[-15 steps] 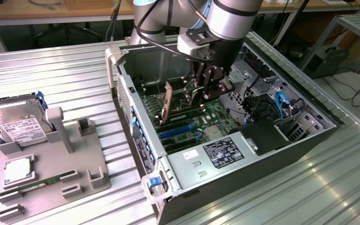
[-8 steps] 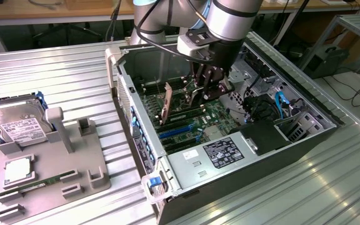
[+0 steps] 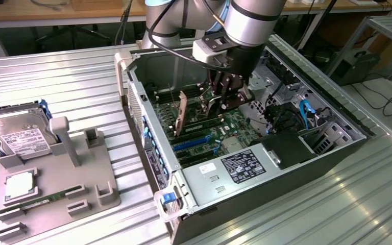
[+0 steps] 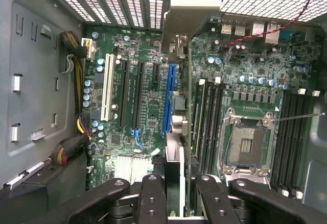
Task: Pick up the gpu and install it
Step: 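Insert the gpu into the slot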
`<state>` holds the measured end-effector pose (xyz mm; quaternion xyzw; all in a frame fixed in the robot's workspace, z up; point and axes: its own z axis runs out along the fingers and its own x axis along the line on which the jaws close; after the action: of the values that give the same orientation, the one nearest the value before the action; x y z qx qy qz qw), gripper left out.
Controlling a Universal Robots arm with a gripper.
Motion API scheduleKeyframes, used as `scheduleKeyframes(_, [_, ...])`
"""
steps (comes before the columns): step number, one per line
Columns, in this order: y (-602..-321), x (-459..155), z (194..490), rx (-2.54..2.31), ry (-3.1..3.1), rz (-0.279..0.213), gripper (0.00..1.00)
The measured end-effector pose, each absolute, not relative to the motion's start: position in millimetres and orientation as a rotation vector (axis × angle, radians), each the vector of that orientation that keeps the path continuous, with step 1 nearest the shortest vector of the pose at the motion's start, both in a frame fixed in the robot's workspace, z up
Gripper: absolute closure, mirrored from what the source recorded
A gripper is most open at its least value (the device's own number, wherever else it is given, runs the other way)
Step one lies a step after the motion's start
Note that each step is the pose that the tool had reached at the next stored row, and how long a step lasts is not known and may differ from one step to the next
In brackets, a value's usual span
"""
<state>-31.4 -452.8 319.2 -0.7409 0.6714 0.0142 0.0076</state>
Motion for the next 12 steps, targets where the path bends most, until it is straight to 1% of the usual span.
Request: scheduleKeyframes(12, [-452.8, -32.9, 315.4, -2.296, 2.121, 0.044, 0.73])
